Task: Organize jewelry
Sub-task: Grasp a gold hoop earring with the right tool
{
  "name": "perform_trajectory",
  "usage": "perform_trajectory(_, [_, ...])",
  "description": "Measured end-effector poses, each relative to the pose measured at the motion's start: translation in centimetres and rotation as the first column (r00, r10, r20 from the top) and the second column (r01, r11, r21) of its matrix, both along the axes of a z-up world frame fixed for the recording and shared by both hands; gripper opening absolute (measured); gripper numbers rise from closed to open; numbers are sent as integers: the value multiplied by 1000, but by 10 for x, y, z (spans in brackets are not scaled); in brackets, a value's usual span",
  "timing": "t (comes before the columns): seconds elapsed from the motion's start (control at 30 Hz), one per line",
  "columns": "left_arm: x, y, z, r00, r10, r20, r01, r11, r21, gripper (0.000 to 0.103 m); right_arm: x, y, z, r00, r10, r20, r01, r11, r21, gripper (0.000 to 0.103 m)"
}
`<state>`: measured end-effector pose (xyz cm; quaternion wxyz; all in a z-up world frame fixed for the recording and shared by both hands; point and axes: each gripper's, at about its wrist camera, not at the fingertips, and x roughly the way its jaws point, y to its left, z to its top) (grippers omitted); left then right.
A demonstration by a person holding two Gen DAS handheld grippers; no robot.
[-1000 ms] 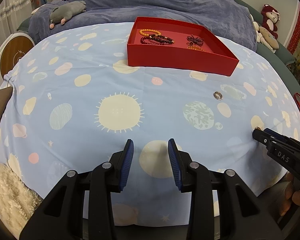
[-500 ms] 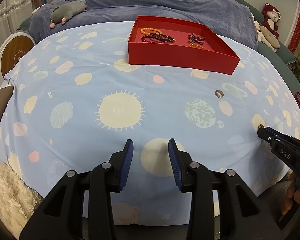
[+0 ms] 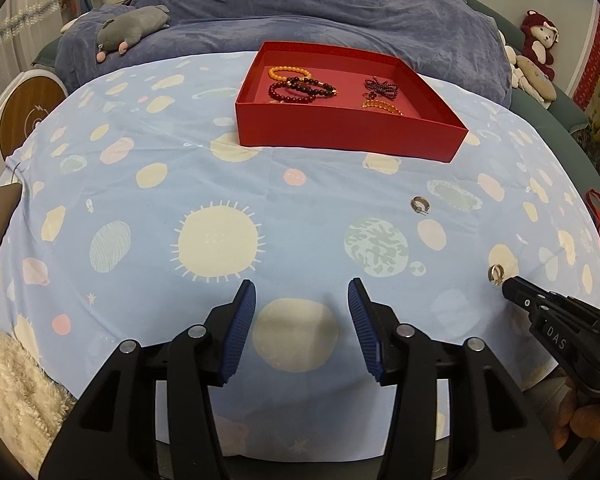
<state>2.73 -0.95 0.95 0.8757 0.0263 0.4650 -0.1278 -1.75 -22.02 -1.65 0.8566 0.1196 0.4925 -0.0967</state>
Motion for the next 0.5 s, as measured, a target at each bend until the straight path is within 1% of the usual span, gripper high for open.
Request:
perform_trajectory(0.1, [1, -6, 0, 1000, -4, -3, 4, 1000, 5, 46, 0, -2, 1, 1000, -6, 4, 6, 1000, 22, 4])
perform_trajectory(0.17, [1, -6, 0, 1000, -2, -6, 2, 1000, 4, 46, -2, -4, 2, 1000, -13, 14, 12, 999, 42, 7])
perform_trajectory(0.27, [2, -5, -1, 1000, 8, -12, -8, 1000, 0, 46, -3, -3, 5, 999, -12, 30, 10, 999, 42, 21])
perform_trajectory(0.33, [3, -4, -2, 1000, 12, -15, -12, 1000, 1, 47, -2, 1, 8, 999, 4, 45, -5, 999, 35, 34])
perform_trajectory(0.4, [2, -2, -4, 1000, 15, -19, -15, 1000, 2, 47, 1, 7, 9, 998, 28, 48, -29, 999, 21, 36])
perform_trajectory(0.5, [2, 1, -6, 999, 20, -26, -20, 1000, 2, 47, 7, 14, 7, 998, 55, 41, -56, 998, 2, 36])
